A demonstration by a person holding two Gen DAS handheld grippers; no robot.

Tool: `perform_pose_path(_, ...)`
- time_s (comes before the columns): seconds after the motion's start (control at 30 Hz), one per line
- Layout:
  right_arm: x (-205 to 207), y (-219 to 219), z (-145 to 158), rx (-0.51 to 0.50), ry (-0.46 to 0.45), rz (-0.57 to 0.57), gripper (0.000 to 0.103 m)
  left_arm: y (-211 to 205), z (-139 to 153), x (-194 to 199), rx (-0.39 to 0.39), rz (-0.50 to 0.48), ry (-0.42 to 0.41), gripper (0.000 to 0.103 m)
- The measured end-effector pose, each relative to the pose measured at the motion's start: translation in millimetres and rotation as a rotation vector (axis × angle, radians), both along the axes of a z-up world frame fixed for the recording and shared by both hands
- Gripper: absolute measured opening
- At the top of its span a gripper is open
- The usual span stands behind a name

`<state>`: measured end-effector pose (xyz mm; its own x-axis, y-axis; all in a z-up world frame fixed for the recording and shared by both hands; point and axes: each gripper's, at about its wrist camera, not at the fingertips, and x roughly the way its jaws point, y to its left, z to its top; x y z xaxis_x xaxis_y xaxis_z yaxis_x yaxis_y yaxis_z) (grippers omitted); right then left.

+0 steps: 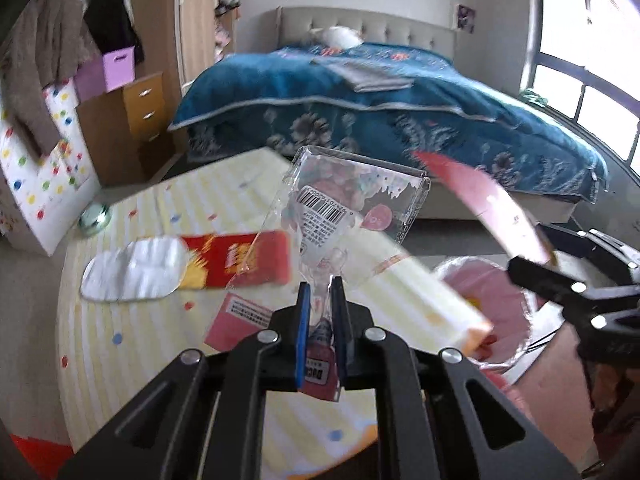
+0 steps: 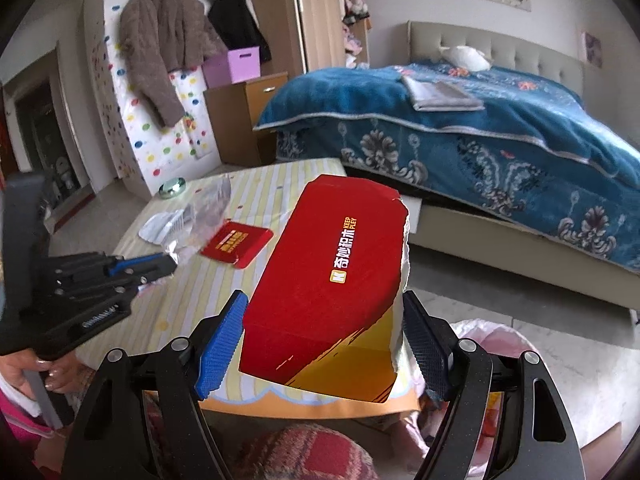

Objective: Collect trash
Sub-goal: 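Carry box and plastic bag over the pink bin and open both grippers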

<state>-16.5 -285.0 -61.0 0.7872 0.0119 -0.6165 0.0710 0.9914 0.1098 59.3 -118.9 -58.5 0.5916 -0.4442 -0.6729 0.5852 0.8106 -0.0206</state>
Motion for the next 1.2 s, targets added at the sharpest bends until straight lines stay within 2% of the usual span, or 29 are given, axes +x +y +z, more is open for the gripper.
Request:
perform_pose_path(0.17, -25, -23, 2, -0.025, 0.002, -0.08, 0.076, -38, 6, -19, -0.014, -0.076, -0.02, 0.009)
perform_pose_path(0.37, -49, -50, 0, -0.042, 0.027, -0.183, 0.076, -97, -4, -42, -0.012, -0.177, -0.013, 0.01)
perform_pose_path(0.5, -72, -81, -9, -0.044, 0.058, -0.268, 0.077, -131, -13, -52, -0.005, -0.234, -0.004, 0.01)
perform_pose_path(0.73, -96, -126, -27, -0.023, 0.09, -0.351, 0.077, -176, -25, -58, 0.012, -0.311, 0.034, 0.013)
perform_pose_path(0.93, -93, -160, -44, 0.005, 0.106, -0.368, 0.077, -210, -37, -50, 0.024, -0.344, 0.081, 0.015)
perform_pose_path(1.13, -79, -176, -61, 0.038, 0.132, -0.369, 0.077, -233, -48, -38, 0.033, -0.359, 0.126, 0.019)
perform_pose_path(1.2, -74, -180, -64, 0.041, 0.147, -0.365, 0.079, -237, -51, -35, 0.033, -0.361, 0.141, 0.031)
